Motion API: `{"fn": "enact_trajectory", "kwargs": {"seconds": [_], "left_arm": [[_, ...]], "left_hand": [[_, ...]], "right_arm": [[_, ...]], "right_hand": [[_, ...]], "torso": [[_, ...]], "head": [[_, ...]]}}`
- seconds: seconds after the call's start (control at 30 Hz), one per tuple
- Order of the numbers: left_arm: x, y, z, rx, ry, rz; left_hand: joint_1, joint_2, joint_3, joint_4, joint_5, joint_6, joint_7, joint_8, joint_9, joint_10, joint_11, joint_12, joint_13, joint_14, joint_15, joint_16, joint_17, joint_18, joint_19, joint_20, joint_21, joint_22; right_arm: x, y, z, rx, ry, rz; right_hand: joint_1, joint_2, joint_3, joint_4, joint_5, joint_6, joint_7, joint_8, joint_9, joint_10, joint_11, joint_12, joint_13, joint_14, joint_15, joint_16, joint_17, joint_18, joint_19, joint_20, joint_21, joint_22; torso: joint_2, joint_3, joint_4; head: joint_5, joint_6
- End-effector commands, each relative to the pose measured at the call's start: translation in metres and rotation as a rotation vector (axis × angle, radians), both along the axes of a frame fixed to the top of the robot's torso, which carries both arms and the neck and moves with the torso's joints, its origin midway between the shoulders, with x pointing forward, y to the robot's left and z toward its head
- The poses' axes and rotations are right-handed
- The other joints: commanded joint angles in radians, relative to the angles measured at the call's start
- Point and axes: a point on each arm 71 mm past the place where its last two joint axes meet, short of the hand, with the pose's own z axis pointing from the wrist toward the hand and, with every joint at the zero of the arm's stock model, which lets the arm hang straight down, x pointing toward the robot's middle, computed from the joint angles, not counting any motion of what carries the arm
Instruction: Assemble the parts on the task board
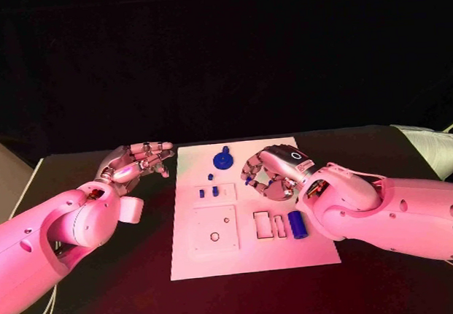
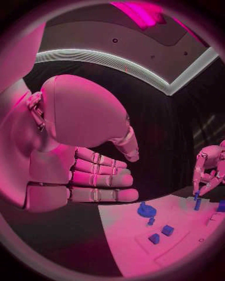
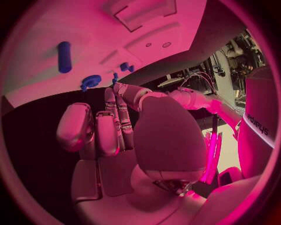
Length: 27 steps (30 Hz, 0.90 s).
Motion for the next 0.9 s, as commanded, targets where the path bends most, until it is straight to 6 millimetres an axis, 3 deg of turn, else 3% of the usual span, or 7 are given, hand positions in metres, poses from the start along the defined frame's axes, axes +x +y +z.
{"fn": "enact_trajectory", "kwargs": {"seconds": [0.03,0.1,0.23,0.3,0.53,0.6,0.9], "left_arm": [[0.000,-0.003,0.001,-0.014,-0.001,0.006],[0.000,-0.004,0.000,-0.015,-0.001,0.008],[0.001,-0.005,0.000,-0.019,0.001,0.018],[0.001,-0.005,0.000,-0.021,0.003,0.025],[0.002,-0.007,-0.001,-0.024,0.007,0.032],[0.002,-0.006,-0.001,-0.024,0.007,0.035],[0.002,-0.005,-0.002,-0.023,0.009,0.038]], "left_hand": [[0.002,0.006,-0.009,0.001,0.000,-0.002,0.006,-0.003,-0.002,-0.008,-0.002,0.006,-0.001,0.000,0.000,-0.005,-0.001,0.016,0.005,0.000,-0.005,-0.002],[0.002,0.006,-0.009,0.001,0.000,-0.002,0.006,-0.003,-0.002,-0.008,-0.002,0.006,-0.001,0.000,0.000,-0.005,-0.001,0.016,0.005,0.000,-0.005,-0.002],[0.001,0.007,-0.009,0.002,0.000,-0.001,0.006,-0.003,-0.002,-0.007,-0.002,0.006,-0.001,0.000,0.000,-0.006,-0.002,0.016,0.006,0.000,-0.006,-0.002],[0.001,0.007,-0.010,0.003,0.000,-0.001,0.006,-0.002,-0.002,-0.007,-0.002,0.007,-0.001,0.001,0.000,-0.006,-0.002,0.016,0.007,0.000,-0.007,-0.003],[0.000,0.008,-0.010,0.004,0.000,0.000,0.006,-0.002,-0.002,-0.007,-0.002,0.008,-0.001,0.001,0.000,-0.007,-0.002,0.016,0.007,0.000,-0.008,-0.004],[0.000,0.008,-0.010,0.004,0.000,0.000,0.006,-0.002,-0.002,-0.007,-0.002,0.008,-0.001,0.001,0.000,-0.007,-0.002,0.016,0.007,0.000,-0.008,-0.004],[0.000,0.008,-0.010,0.004,0.000,0.000,0.006,-0.002,-0.002,-0.007,-0.002,0.008,-0.001,0.001,0.000,-0.007,-0.002,0.016,0.007,0.000,-0.008,-0.004]], "right_arm": [[-0.007,0.014,-0.005,0.021,-0.011,0.057],[-0.010,0.019,-0.010,0.017,-0.008,0.072],[-0.016,0.031,-0.023,-0.001,0.008,0.099],[-0.017,0.037,-0.029,-0.014,0.019,0.108],[-0.021,0.049,-0.047,-0.056,0.051,0.128],[-0.022,0.053,-0.051,-0.067,0.060,0.132],[-0.023,0.058,-0.056,-0.087,0.034,0.125]], "right_hand": [[0.000,0.007,0.001,-0.005,0.007,0.004,0.003,0.006,0.002,0.048,-0.040,-0.001,0.008,0.048,-0.003,0.002,-0.002,-0.016,-0.002,-0.004,-0.003,-0.003],[-0.001,0.007,0.001,-0.006,0.007,0.004,0.003,0.006,0.002,0.048,-0.040,-0.002,0.008,0.048,-0.003,0.001,-0.004,-0.015,-0.003,-0.004,-0.004,-0.005],[-0.001,0.007,0.002,-0.006,0.007,0.004,0.003,0.005,0.002,0.047,-0.039,-0.002,0.008,0.048,-0.003,0.001,-0.005,-0.015,-0.003,-0.004,-0.005,-0.006],[-0.001,0.007,0.002,-0.006,0.007,0.004,0.003,0.005,0.002,0.047,-0.039,-0.002,0.008,0.048,-0.003,0.001,-0.005,-0.015,-0.003,-0.004,-0.005,-0.006],[-0.001,0.007,0.003,-0.007,0.007,0.004,0.003,0.005,0.002,0.047,-0.039,-0.002,0.008,0.047,-0.003,0.001,-0.005,-0.015,-0.003,-0.004,-0.007,-0.007],[-0.001,0.007,0.003,-0.007,0.008,0.004,0.003,0.005,0.002,0.047,-0.039,-0.003,0.008,0.047,-0.003,0.001,-0.006,-0.015,-0.004,-0.004,-0.008,-0.008],[-0.002,0.006,0.004,-0.008,0.009,0.004,0.004,0.005,0.003,0.047,-0.039,-0.003,0.009,0.047,-0.003,0.001,-0.006,-0.015,-0.003,-0.004,-0.004,-0.004]], "torso": [[-0.002,-0.0067,-0.0012],[-0.002,-0.0067,-0.0017],[-0.004,-0.0113,-0.0002],[-0.005,-0.0128,-0.0007],[-0.003,-0.0111,-0.0007],[-0.004,-0.0089,-0.0012],[-0.003,-0.0082,-0.0008]], "head": [[0.017,-0.008],[0.024,-0.011],[0.033,-0.017],[0.039,-0.026],[0.054,-0.034],[0.060,-0.038],[0.076,-0.045]]}}
